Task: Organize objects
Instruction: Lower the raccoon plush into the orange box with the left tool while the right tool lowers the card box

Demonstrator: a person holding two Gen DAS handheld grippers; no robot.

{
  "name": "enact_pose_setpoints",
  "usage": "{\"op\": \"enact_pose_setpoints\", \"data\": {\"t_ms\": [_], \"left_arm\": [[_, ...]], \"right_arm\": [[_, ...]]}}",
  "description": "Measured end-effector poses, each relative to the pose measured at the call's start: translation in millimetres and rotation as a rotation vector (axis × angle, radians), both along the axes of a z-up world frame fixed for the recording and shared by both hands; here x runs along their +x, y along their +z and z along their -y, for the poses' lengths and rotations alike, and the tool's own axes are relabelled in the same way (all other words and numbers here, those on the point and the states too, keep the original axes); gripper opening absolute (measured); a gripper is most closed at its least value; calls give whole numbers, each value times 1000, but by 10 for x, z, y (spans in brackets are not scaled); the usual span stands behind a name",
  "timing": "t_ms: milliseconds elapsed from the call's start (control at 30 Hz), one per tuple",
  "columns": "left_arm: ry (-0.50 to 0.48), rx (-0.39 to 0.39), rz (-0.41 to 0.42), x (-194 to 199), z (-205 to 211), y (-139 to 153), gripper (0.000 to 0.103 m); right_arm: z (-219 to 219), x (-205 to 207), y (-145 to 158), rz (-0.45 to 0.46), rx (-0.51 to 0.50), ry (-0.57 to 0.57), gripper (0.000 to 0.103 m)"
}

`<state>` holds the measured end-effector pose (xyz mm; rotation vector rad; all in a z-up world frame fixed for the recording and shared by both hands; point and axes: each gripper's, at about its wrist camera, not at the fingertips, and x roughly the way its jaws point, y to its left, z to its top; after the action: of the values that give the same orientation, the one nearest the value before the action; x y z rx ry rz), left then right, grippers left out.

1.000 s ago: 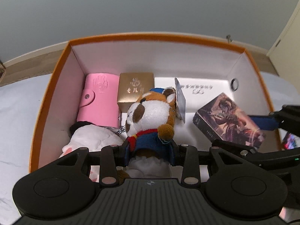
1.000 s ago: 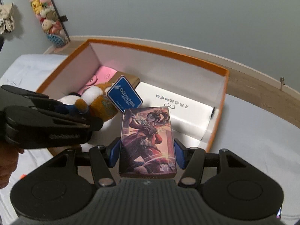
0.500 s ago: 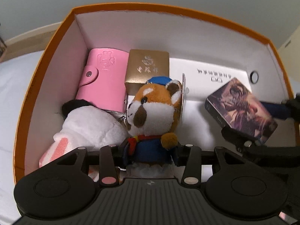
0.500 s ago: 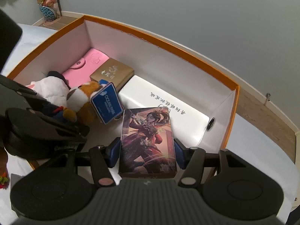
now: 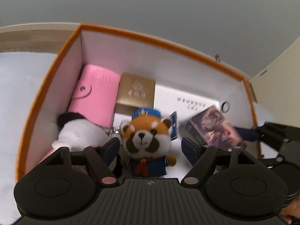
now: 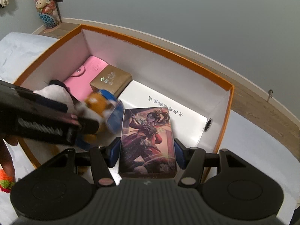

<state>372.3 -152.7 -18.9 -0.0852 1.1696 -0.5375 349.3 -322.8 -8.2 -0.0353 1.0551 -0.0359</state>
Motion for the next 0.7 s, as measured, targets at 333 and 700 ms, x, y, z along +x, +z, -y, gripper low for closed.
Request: {"op": "enact_pose_setpoints", "data": {"t_ms": [333,700], "left_arm": [[-1,-69,100,-94,-192,238,84],[1,-75,127,-142,-289,224,84]], "right_arm": [[-181,34,-123,-69,62,0,60],[-187,323,-440,-171,232,-223,60]]}}
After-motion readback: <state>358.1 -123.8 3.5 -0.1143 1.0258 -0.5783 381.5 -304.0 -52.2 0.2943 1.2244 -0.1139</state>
